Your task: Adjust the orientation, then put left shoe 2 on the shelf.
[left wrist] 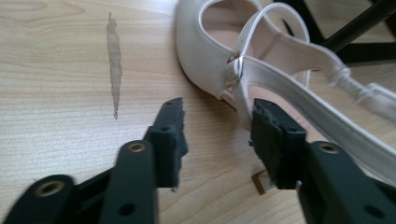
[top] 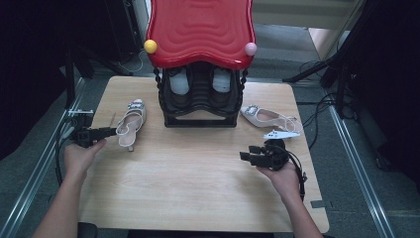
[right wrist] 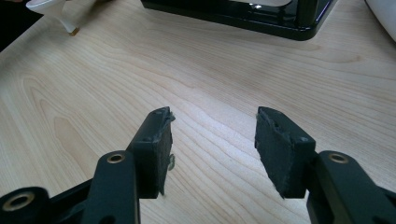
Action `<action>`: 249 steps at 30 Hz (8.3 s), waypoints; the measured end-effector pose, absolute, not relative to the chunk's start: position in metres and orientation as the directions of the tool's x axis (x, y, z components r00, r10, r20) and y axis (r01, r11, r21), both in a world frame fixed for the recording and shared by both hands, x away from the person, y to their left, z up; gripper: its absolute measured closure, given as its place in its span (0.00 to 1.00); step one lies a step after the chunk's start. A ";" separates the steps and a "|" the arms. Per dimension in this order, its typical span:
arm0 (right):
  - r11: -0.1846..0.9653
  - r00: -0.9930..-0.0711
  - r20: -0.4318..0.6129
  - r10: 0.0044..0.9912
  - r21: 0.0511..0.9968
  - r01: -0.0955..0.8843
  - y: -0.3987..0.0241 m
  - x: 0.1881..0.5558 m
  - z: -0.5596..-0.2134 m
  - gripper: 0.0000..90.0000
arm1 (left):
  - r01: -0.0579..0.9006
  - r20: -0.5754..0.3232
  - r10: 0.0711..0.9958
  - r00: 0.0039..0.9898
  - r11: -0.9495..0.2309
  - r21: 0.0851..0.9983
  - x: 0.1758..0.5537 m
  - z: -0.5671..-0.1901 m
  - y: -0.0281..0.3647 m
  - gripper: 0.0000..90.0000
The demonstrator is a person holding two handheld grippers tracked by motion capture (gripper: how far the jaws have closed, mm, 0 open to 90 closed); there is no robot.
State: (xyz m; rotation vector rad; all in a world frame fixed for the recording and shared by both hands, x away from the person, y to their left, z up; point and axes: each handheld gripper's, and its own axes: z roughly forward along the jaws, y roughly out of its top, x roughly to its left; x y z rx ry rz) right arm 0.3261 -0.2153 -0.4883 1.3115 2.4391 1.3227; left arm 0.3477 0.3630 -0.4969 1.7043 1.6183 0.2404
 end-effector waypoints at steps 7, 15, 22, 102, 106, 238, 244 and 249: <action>0.267 -0.630 0.309 0.712 0.711 0.651 -0.215 0.326 -0.489 0.53 | 0.770 -0.367 0.918 0.150 0.124 0.626 0.349 -0.486 0.371 0.41; 0.264 -0.626 0.309 0.716 0.711 0.652 -0.217 0.325 -0.489 0.53 | 0.759 -0.361 0.920 0.151 0.126 0.639 0.352 -0.472 0.363 0.44; 0.269 -0.625 0.304 0.718 0.708 0.653 -0.218 0.325 -0.490 0.53 | 0.740 -0.342 0.928 0.149 0.125 0.661 0.355 -0.461 0.356 0.46; 0.260 -0.612 0.296 0.733 0.710 0.655 -0.221 0.323 -0.491 0.52 | 0.744 -0.448 0.894 0.006 0.296 0.599 0.382 -0.477 0.341 0.92; 0.262 -0.615 0.295 0.731 0.710 0.653 -0.221 0.323 -0.491 0.52 | 0.727 -0.466 0.885 -0.004 0.322 0.606 0.386 -0.466 0.341 0.92; 0.294 -0.641 0.289 0.711 0.707 0.644 -0.214 0.325 -0.491 0.51 | 0.538 -0.367 0.866 0.339 0.142 0.831 0.443 -0.163 0.204 0.58; 0.291 -0.640 0.289 0.712 0.708 0.643 -0.215 0.325 -0.491 0.51 | 0.537 -0.358 0.876 0.323 0.142 0.832 0.437 -0.164 0.223 0.58; 0.291 -0.639 0.288 0.713 0.708 0.644 -0.215 0.325 -0.491 0.51 | 0.541 -0.359 0.884 0.300 0.153 0.827 0.431 -0.172 0.241 0.58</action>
